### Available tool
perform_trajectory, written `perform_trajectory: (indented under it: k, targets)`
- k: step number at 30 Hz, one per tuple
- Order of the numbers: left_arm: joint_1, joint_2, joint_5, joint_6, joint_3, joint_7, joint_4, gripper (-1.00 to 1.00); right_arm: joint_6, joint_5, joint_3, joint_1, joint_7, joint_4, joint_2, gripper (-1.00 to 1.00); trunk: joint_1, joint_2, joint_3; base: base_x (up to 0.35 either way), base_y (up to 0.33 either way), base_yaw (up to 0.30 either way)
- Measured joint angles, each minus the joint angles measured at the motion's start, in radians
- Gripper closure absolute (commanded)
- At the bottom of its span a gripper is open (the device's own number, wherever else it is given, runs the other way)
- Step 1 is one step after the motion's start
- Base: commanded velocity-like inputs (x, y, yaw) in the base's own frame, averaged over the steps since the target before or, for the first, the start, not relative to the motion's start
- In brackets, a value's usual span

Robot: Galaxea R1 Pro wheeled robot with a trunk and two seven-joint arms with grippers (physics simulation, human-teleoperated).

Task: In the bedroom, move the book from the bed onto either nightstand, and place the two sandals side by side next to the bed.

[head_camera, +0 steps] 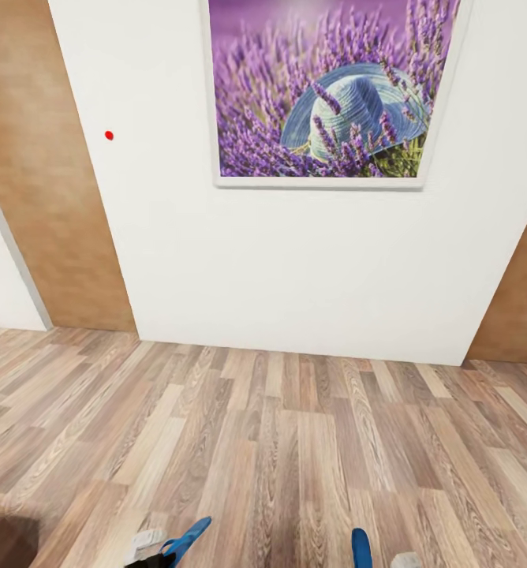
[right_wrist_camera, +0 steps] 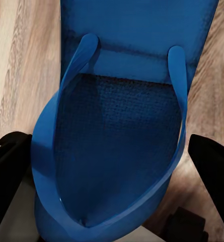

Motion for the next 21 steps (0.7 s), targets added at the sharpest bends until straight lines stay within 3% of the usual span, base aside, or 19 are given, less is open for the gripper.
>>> perform_trajectory:
  k: [21]
  targets:
    - [0.000,0.000,0.000,0.000,0.000,0.000,0.000,1.00,0.000,0.000,0.000,0.000,0.000,0.000,0.000,1.00,0.000,0.000,0.000,0.301,-0.095,0.069]
